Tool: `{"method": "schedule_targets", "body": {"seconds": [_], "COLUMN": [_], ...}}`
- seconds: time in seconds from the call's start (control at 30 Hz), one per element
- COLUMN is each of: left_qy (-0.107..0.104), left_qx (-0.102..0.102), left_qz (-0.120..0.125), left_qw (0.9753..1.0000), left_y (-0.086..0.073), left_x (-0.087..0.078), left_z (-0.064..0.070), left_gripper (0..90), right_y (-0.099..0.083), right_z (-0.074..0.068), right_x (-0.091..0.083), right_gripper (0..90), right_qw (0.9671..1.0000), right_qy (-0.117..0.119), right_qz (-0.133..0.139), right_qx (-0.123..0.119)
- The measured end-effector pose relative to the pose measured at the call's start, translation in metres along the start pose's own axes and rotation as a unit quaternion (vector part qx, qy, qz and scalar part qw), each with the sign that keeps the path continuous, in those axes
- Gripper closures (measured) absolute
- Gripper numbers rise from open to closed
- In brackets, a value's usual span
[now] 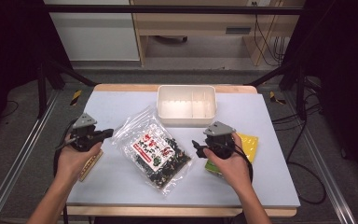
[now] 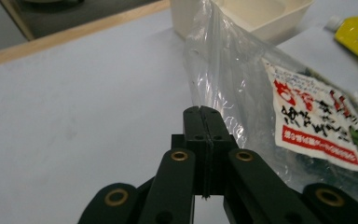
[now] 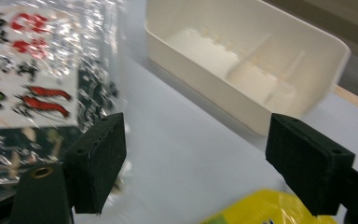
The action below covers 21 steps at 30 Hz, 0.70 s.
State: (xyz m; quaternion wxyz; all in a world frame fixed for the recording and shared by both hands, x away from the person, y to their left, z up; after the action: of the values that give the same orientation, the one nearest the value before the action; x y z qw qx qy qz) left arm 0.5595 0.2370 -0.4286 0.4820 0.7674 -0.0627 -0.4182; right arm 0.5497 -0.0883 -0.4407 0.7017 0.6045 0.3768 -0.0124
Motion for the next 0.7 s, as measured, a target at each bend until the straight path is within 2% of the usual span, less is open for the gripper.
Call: {"method": "schedule_targets", "body": {"seconds": [0.2,0.37,0.43,0.53,0.6,0.67,0.7], "left_qy": [-0.015,-0.025,-0.028,-0.032,-0.035,-0.039,-0.040], "left_qx": [0.041,0.074,0.088,0.104,0.108,0.115,0.115], "left_qz": [0.011,0.025,0.025,0.028,0.032,0.033,0.035], "left_qw": [0.9990,0.9966,0.9954,0.9937,0.9930,0.9921,0.9920], "left_y": [0.048,0.084,0.096,0.110,0.118,0.123,0.126], "left_x": [-0.004,-0.008,-0.009,-0.009,-0.009,-0.009,-0.009], "left_z": [0.004,0.016,0.020,0.027,0.031,0.033,0.035], "left_gripper": [89.9,89.9,89.9,89.9,89.9,89.9,89.9], "right_y": [0.032,0.059,0.071,0.079,0.090,0.093,0.100], "right_z": [-0.009,-0.006,-0.002,0.001,0.005,0.007,0.010], "right_x": [0.004,0.001,-0.003,-0.007,-0.015,-0.017,-0.022], "right_gripper": [19.5,17.0,15.5,15.6,18.3,19.0,21.3], "right_qw": [0.9995,0.9990,0.9986,0.9983,0.9975,0.9973,0.9969], "right_qy": [0.025,0.029,0.027,0.028,0.028,0.027,0.025], "right_qz": [-0.009,-0.016,-0.020,-0.021,-0.020,-0.021,-0.020], "right_qx": [-0.017,-0.030,-0.040,-0.046,-0.062,-0.065,-0.071]}}
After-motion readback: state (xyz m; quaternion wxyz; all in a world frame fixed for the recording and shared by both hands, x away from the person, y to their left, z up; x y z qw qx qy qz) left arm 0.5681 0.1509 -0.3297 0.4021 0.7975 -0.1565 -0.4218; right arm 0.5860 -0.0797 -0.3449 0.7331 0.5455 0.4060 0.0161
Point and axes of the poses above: each handheld gripper's, and its own axes: x roughly forward along the jaws, y roughly out of its top, z roughly to its right, the point moved 9 cm from there along x, roughly forward along the jaws, and after that the axes turned 14 degrees about x, right-handed, at the moved point
